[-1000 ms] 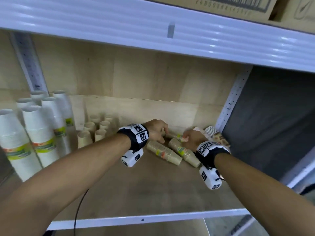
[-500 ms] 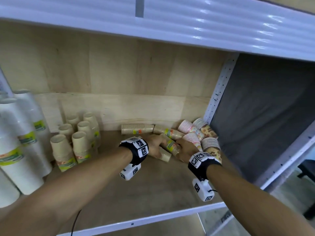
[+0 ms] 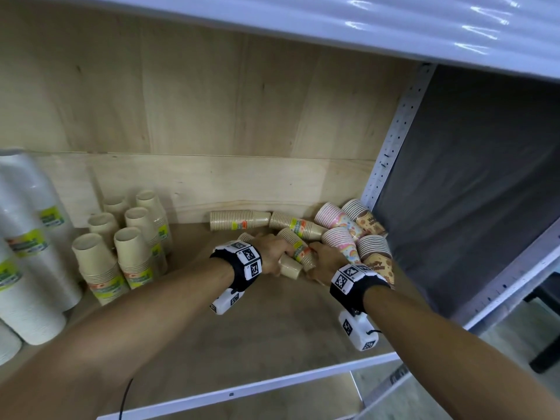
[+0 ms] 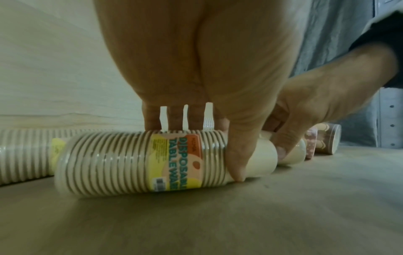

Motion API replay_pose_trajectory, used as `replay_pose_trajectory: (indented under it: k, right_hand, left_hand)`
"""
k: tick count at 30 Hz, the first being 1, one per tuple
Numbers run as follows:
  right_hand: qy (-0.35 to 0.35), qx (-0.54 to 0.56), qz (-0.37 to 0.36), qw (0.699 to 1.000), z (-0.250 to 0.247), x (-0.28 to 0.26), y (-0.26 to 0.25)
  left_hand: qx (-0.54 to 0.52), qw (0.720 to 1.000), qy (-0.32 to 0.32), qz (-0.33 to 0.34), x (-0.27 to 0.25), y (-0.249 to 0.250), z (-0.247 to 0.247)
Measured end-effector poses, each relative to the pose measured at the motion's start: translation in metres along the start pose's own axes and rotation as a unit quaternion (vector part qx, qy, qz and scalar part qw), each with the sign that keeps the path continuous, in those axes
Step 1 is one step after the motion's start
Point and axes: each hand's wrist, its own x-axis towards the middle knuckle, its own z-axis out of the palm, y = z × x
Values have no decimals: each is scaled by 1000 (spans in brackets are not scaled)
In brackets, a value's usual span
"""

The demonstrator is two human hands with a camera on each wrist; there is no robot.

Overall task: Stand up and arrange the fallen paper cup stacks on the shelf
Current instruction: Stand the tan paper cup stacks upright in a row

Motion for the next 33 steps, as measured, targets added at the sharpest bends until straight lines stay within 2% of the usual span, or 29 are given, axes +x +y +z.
replay_pose_trajectory:
  k: [11, 17, 23, 27, 33]
  right_hand:
    - [17, 15, -38, 999, -30, -1, -14]
    - [47, 9, -40, 998, -55, -4, -34]
    - [76, -5, -65, 995, -71, -3, -61]
    - [69, 6, -95, 993, -75, 0, -86]
    - [30, 21, -129, 991, -75, 1, -116]
  left_hand:
    - [-55, 998, 24, 7, -10, -10, -13]
    - [-100, 990, 92, -23, -27, -26, -32]
    - [-197, 964, 170, -51, -45, -46, -47]
    - [-242, 951, 176, -85, -55, -58, -50]
    - [-255, 946, 169, -107, -68, -72, -46]
